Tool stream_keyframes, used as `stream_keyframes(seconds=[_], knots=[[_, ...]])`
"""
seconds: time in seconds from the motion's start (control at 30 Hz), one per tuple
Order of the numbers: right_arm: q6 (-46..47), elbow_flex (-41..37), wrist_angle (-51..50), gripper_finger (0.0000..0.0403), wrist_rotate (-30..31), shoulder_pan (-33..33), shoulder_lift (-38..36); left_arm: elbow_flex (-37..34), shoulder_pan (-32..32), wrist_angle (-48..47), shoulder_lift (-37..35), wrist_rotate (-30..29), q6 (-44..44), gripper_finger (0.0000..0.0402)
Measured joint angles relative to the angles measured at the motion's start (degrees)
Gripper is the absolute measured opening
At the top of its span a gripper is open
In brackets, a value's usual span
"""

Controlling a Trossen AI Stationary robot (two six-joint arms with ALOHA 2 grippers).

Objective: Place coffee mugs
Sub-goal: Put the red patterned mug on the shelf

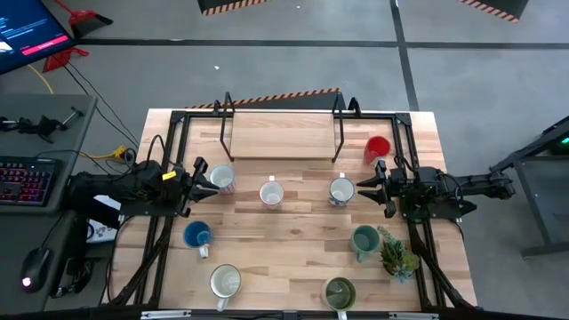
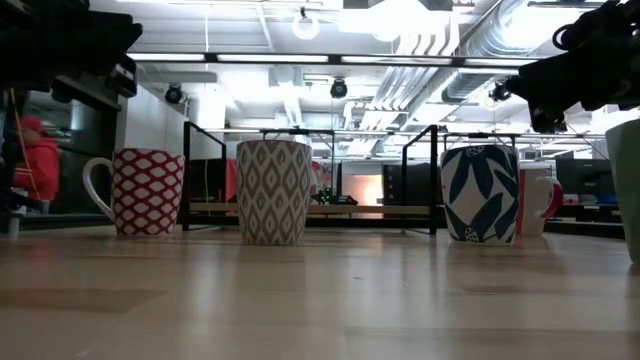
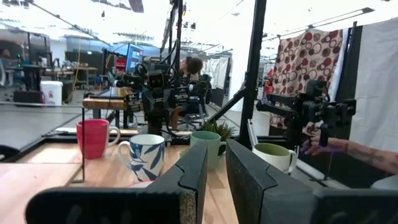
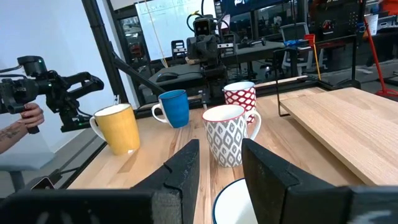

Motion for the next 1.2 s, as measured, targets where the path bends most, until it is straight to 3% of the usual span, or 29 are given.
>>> stream_keyframes(seconds=[0.47, 0.97, 1.2], knots=[[0.0, 0.0, 0.0, 0.0108, 0.0, 0.0, 0.0, 0.0, 0.0, -0.2, 0.0, -0.1, -0.3, 0.0051], [-3.1, 0.0, 0.1, 0.0108, 0.4, 0.0, 0.0, 0.0, 0.0, -0.2, 0.0, -5.2, 0.3, 0.0051], [-1.4, 0.0, 0.1, 0.0108, 0.4, 0.0, 0.0, 0.0, 0.0, -0.6, 0.0, -5.6, 5.4, 0.0051]])
